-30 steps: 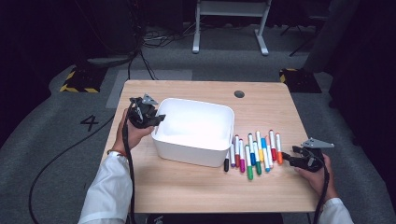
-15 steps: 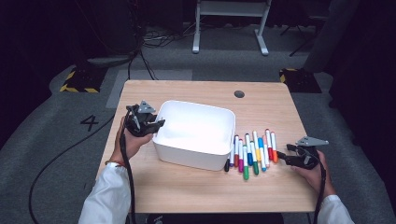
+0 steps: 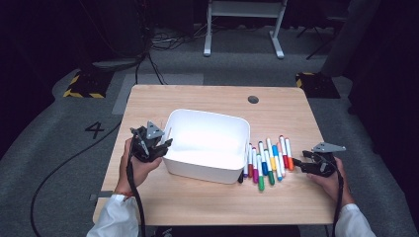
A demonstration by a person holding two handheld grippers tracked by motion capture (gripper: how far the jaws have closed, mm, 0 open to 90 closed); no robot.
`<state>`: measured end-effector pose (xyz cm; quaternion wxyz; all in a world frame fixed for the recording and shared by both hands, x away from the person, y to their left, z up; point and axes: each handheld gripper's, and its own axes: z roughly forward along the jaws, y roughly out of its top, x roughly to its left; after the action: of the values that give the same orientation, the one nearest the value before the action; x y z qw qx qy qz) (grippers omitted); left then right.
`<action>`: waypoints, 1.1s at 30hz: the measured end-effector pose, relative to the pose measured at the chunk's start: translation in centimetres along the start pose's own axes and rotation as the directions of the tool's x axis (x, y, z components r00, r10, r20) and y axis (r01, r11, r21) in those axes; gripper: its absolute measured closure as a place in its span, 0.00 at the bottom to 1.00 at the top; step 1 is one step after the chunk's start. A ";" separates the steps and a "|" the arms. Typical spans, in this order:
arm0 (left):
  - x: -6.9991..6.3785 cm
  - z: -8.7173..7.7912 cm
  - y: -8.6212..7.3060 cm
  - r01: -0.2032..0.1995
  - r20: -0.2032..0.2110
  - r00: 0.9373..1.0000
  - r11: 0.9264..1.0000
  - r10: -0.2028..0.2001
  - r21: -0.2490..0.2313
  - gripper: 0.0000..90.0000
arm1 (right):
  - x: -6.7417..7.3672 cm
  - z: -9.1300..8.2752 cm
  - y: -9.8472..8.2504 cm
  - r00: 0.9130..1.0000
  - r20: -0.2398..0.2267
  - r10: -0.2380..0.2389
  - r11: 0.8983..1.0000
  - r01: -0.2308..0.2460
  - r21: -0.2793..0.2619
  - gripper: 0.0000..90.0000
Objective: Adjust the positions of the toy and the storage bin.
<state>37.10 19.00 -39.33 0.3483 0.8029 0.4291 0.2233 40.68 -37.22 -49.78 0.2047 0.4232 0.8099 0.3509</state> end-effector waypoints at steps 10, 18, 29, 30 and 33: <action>-1.2 -1.3 -0.8 0.094 0.005 0.996 0.996 -0.094 0.002 0.60 | -0.1 0.1 0.0 1.000 0.005 -0.003 1.000 0.003 0.000 0.43; -2.6 -2.7 -1.8 0.090 0.014 0.996 0.996 -0.090 0.010 0.53 | 0.1 0.0 0.1 1.000 0.006 0.003 1.000 -0.003 0.000 0.43; -1.5 -7.3 -2.9 0.023 0.026 0.999 0.974 -0.017 -0.223 0.18 | 0.1 -0.1 0.2 1.000 0.014 0.002 1.000 -0.002 -0.014 0.42; -1.2 -7.8 -3.2 0.009 0.017 1.000 0.970 -0.005 -0.241 0.17 | 0.0 -0.2 0.3 1.000 0.010 0.015 1.000 -0.014 -0.015 0.42; -0.6 -8.6 -4.2 0.008 0.014 1.000 0.966 -0.005 -0.257 0.17 | 0.0 -0.5 0.5 0.999 0.011 0.033 0.999 -0.032 -0.035 0.42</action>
<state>28.91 23.26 -36.87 0.4532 0.7511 0.3967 0.2705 40.69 -37.24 -49.10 0.2110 0.4346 0.7954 0.3659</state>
